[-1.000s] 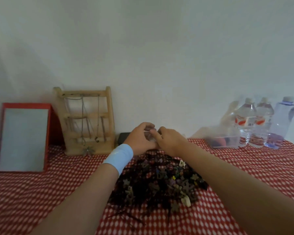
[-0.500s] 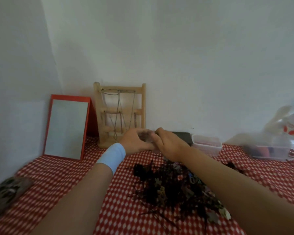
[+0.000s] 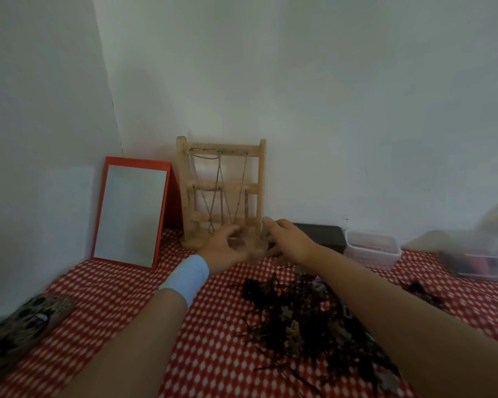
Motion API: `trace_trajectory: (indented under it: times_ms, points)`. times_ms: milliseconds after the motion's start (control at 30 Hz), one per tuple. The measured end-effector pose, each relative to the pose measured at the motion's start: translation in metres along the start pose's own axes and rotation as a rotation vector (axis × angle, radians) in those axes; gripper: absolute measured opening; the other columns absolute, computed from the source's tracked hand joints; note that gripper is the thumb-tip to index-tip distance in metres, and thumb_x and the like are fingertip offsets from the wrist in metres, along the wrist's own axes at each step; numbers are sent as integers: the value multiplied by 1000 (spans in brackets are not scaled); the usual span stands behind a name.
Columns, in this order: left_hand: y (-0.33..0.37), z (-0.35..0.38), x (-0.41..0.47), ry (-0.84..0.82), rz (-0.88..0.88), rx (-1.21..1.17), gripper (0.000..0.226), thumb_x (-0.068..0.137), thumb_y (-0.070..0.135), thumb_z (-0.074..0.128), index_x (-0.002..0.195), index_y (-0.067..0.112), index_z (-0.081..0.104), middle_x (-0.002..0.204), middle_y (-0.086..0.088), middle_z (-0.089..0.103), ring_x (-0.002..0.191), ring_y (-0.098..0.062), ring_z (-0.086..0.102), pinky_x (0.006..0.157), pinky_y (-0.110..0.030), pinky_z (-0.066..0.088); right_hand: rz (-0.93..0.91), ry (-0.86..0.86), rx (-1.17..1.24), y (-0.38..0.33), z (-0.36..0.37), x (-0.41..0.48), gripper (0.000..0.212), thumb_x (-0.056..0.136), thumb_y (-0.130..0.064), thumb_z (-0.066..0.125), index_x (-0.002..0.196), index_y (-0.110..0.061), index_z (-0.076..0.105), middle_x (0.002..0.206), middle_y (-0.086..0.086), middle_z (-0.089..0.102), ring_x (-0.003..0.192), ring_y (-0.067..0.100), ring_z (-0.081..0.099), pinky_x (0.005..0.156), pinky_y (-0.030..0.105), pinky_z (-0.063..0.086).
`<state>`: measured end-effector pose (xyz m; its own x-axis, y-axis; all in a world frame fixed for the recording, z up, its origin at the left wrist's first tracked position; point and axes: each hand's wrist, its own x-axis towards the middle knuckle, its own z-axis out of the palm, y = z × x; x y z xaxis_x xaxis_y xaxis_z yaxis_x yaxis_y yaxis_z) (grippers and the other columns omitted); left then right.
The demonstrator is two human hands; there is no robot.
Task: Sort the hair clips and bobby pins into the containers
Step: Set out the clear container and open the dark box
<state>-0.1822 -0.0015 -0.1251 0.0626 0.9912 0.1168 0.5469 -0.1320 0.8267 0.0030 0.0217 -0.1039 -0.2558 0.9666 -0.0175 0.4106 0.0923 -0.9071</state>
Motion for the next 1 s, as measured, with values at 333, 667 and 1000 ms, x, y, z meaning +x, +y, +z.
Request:
trace_trajectory:
  times_ms: [333,667,1000]
  points:
    - [-4,4,-4,-115,-125,461,84,77,40,74,147,14,37,147,-5,44,133,-21,45,107,-29,39,-4,-53,-67,14,16,-4,68,96,-60,50,144,-12,48,138,5,57,119,23,59,105,46,47]
    - [83,50,13,47,181,271,38,92,23,60,129,21,55,123,2,61,113,-17,57,96,-30,46,-20,184,-45,11,-51,-29,50,107,-40,36,103,-3,70,88,10,74,57,23,68,46,21,46]
    - [143,157,37,-127,94,-99,25,87,3,66,110,11,63,93,-5,66,71,-19,71,77,-35,61,60,413,-153,69,-166,-75,16,93,-6,57,107,-10,65,79,7,67,50,18,53,42,22,43]
